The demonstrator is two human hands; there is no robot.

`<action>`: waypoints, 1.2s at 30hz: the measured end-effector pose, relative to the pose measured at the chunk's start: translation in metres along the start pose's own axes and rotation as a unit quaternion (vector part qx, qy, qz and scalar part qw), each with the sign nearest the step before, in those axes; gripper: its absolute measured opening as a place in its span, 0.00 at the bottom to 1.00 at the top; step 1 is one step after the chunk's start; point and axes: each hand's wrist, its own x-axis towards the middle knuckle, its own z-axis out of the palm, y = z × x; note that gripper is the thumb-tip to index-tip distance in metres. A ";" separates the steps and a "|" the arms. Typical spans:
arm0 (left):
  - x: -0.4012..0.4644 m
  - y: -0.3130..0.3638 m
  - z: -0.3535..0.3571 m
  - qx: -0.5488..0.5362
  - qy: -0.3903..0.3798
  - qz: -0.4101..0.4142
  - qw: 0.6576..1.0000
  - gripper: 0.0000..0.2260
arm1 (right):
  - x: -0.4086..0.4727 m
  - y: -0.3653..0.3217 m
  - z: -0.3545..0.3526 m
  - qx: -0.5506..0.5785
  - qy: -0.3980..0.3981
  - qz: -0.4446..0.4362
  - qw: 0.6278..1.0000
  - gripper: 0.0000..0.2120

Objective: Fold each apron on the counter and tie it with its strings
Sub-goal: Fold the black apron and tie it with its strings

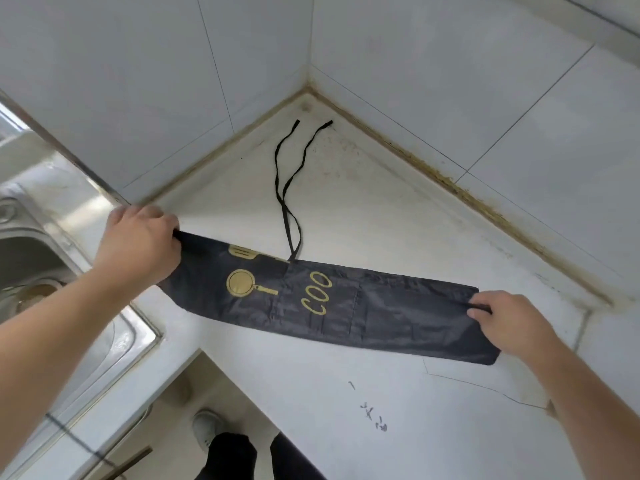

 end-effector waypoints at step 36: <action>-0.077 0.130 0.087 -0.117 -0.232 0.017 0.966 0.37 | -0.012 0.012 0.091 0.291 0.075 0.254 0.919 0.09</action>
